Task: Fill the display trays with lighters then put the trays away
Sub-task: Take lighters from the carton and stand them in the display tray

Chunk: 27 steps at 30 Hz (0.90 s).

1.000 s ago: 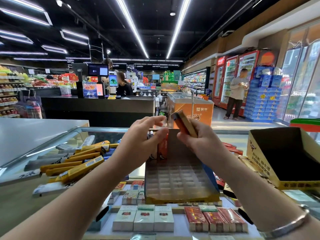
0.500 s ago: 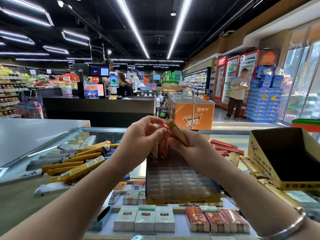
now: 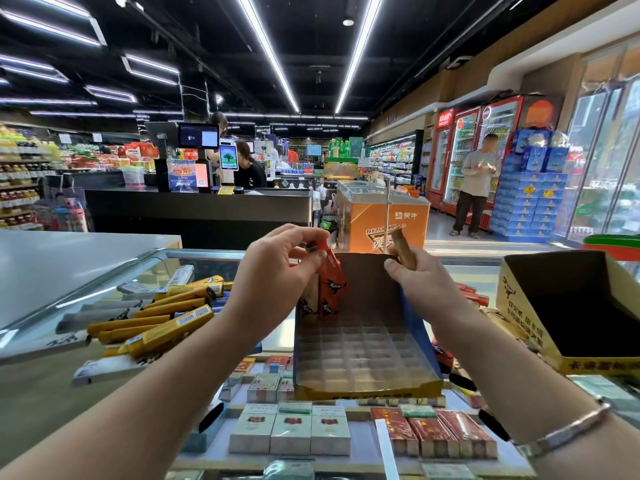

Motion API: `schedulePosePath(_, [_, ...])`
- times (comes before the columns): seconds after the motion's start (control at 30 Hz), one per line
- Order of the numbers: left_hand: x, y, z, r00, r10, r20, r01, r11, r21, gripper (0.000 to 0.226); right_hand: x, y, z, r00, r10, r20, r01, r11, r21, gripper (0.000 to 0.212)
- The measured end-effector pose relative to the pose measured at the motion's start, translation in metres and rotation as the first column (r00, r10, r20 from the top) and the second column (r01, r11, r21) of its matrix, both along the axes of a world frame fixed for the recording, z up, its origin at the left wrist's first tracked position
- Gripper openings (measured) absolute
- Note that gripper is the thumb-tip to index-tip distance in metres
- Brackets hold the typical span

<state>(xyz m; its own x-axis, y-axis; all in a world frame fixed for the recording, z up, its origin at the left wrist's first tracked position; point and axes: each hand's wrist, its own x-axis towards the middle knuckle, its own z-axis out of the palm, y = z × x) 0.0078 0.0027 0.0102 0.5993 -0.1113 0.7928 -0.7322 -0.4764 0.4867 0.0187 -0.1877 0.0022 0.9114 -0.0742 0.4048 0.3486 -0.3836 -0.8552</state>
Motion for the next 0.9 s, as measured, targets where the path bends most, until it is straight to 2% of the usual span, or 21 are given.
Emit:
schedulePosePath(0.1, [-0.0022,-0.0011,-0.0015,1.0,-0.004,0.023,0.004,1.0,0.013,0.03,0.0011,0.0006,-0.0003,0.999,-0.027,-0.032,0.027,0.999,-0.025,0.007])
schedulePosePath(0.17, [-0.0022,-0.0017,-0.003,1.0,-0.021,-0.018,0.021,1.0,-0.001,0.034,0.0006,0.0007,0.0004,0.998,-0.029,-0.049,0.028,0.999,-0.026,0.012])
schedulePosePath(0.3, [-0.0006,-0.0012,-0.0064,0.999,0.001,-0.052,0.001,0.999,0.043,0.027,0.0001,-0.0004,0.0007,0.998,-0.037,-0.054,0.034,0.997,-0.063,0.019])
schedulePosePath(0.5, [-0.0001,-0.0012,-0.0074,0.98,0.182,0.081,-0.195,0.959,0.206,0.023,-0.0007,0.001,0.0019,0.998,-0.037,-0.056,0.033,0.997,-0.066,0.018])
schedulePosePath(0.6, [0.0009,0.0009,-0.0059,0.969,0.19,0.161,-0.227,0.937,0.264,0.022,-0.0023,0.0017,0.0024,0.998,-0.025,-0.054,0.021,0.997,-0.074,0.017])
schedulePosePath(0.77, [0.0019,0.0016,-0.0044,0.969,0.181,0.17,-0.225,0.928,0.296,0.024,-0.0018,0.001,0.0022,0.999,-0.03,-0.046,0.026,0.997,-0.071,0.016])
schedulePosePath(0.9, [0.0006,0.0008,-0.0027,0.949,0.18,0.259,-0.272,0.884,0.381,0.024,-0.0002,0.0014,0.001,0.999,-0.029,-0.043,0.026,0.996,-0.08,0.016])
